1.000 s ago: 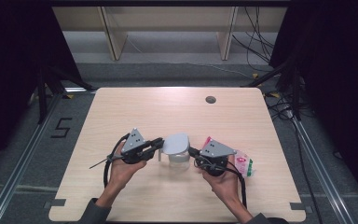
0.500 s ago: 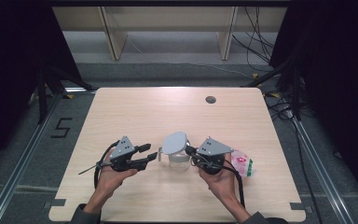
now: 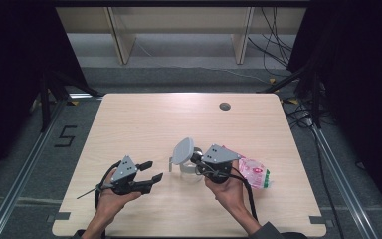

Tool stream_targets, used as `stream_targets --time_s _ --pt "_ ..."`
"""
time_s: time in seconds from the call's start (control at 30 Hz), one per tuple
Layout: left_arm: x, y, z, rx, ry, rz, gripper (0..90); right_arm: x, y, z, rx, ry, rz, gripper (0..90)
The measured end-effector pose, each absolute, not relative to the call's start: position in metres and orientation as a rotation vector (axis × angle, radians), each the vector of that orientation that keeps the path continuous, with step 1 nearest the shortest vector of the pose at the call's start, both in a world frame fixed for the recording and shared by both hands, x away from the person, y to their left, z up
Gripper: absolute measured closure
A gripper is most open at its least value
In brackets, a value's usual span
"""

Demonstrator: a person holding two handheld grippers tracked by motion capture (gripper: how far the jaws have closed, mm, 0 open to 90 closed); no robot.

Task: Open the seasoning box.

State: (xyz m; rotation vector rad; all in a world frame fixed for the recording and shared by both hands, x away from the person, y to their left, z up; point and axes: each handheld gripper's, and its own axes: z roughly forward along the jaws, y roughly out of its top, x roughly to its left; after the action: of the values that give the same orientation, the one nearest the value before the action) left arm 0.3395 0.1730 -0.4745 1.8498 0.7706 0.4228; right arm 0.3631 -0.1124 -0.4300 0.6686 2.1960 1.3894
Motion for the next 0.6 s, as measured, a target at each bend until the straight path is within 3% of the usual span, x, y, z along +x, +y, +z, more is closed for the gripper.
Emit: stream_targets --time_s 0.6 --pt "0.329 0.172 -0.481 1.872 0.787 0.445 30.3 0.364 -0.094 -0.428 0.623 2.200 1.418 90.0"
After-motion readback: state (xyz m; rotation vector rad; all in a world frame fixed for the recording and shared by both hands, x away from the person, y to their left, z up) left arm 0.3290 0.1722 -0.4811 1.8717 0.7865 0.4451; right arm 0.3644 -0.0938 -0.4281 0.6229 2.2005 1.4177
